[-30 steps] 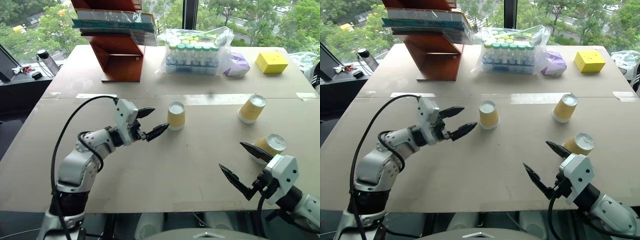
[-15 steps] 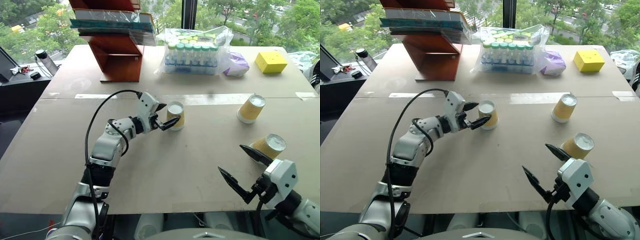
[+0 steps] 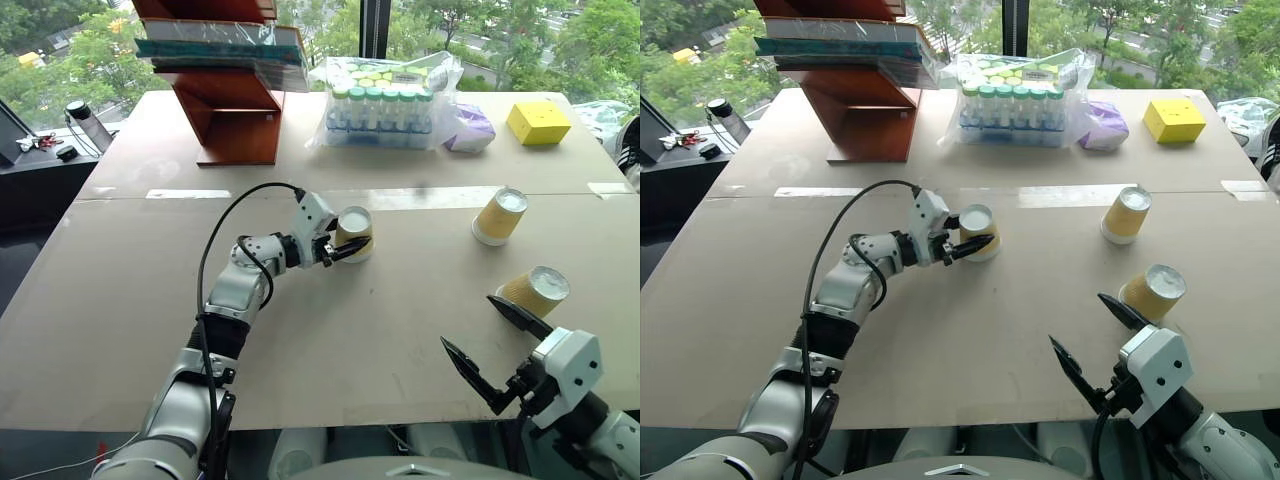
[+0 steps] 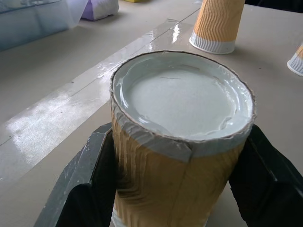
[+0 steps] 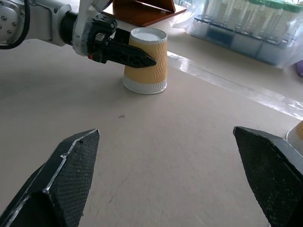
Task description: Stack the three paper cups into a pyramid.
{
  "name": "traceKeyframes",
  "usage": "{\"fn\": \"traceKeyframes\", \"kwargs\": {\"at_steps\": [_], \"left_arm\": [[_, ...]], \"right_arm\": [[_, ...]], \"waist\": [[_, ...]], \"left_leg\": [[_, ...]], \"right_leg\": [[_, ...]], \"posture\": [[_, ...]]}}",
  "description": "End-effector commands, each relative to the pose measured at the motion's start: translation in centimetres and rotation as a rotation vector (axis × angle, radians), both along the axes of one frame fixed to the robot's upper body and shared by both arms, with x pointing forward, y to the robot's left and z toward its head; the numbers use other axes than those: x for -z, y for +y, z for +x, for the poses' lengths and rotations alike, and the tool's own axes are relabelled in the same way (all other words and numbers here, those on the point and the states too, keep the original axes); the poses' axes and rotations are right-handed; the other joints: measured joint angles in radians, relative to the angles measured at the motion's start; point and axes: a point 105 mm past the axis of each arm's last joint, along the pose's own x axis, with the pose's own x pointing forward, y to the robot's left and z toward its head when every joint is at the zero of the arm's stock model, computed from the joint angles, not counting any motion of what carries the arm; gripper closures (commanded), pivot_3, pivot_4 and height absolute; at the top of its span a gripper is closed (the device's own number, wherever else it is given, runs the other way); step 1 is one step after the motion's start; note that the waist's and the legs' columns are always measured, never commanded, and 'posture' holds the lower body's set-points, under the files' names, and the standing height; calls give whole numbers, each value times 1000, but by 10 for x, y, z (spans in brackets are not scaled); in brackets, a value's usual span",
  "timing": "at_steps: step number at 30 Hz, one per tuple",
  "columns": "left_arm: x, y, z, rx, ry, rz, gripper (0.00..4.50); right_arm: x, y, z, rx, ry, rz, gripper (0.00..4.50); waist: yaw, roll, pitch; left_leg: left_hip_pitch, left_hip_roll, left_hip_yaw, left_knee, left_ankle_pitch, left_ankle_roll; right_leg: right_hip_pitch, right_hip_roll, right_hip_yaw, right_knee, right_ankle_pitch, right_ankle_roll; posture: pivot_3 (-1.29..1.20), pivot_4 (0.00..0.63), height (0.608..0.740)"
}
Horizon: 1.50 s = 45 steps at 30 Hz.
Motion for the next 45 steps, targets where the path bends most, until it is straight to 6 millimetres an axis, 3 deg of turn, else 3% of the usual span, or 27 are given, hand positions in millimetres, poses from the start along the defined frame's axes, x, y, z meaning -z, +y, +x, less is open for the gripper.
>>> {"fn": "traceKeyframes", "kwargs": {"at_steps": [1, 7, 13, 24, 26, 28, 30, 36, 40, 45], "left_arm": [[-15, 16, -25, 110, -20, -28, 1964], [-1, 26, -54, 201, 40, 15, 1964], [8, 15, -59, 229, 28, 36, 1964], [7, 1, -57, 259, -7, 46, 1964], [6, -1, -57, 263, -7, 42, 907], [4, -2, -57, 260, -7, 29, 126], [1, -1, -56, 253, -6, 14, 54], [-13, 30, -68, 265, 48, -31, 54], [-27, 51, -94, 329, 70, -53, 54], [-35, 58, -121, 409, 76, -58, 54]], "right_arm": [[-9, 4, -3, -12, -42, 3, 0], [-4, 4, -1, -26, -27, 5, 0], [-5, 7, 1, -33, -30, 4, 0], [-7, 5, 0, -2, -31, -5, 0], [-7, 4, 1, 5, -33, -4, 0], [-7, 3, 1, 15, -38, -3, 0], [-8, 0, 4, 45, -49, -12, 0], [-15, -32, 16, 285, -98, -71, 0], [-16, -57, 19, 449, -94, -74, 0], [-6, -86, 34, 608, -66, -61, 0]], "waist": [[-3, 0, 0], [10, 0, 0], [13, 0, 0], [17, 0, 0], [17, 0, 0], [17, 0, 0], [17, 0, 0], [6, 0, 0], [1, 1, 0], [5, 1, 0]], "left_leg": [[0, 1, -1, 0, 0, 0], [1, 2, -1, 0, 0, 0], [1, 1, 0, 0, 0, 0], [0, 0, 0, 1, 0, 0], [0, 0, 0, 1, 0, 0], [0, 0, 0, 1, 0, 0], [0, 0, 0, 1, 0, 0], [1, 1, 0, 0, 0, 0], [1, 3, 0, 0, 0, 0], [1, 3, 1, 0, 0, 0]], "right_leg": [[0, 0, 0, 0, 0, 0], [0, -1, 1, 0, -1, -2], [0, -1, 1, 0, -1, -2], [0, -1, 0, 0, -1, -1], [0, -1, 1, 0, -1, -1], [0, -1, 1, 0, -1, -1], [0, -1, 1, 0, -1, -1], [0, 0, 1, 1, -1, -1], [0, 0, 1, 1, -1, -2], [0, -2, 2, 0, -2, -4]], "posture": [[0, 150, 740], [0, 150, 740], [0, 150, 740], [0, 150, 740], [0, 150, 740], [0, 150, 740], [0, 150, 740], [0, 150, 740], [0, 150, 740], [0, 150, 740]]}}
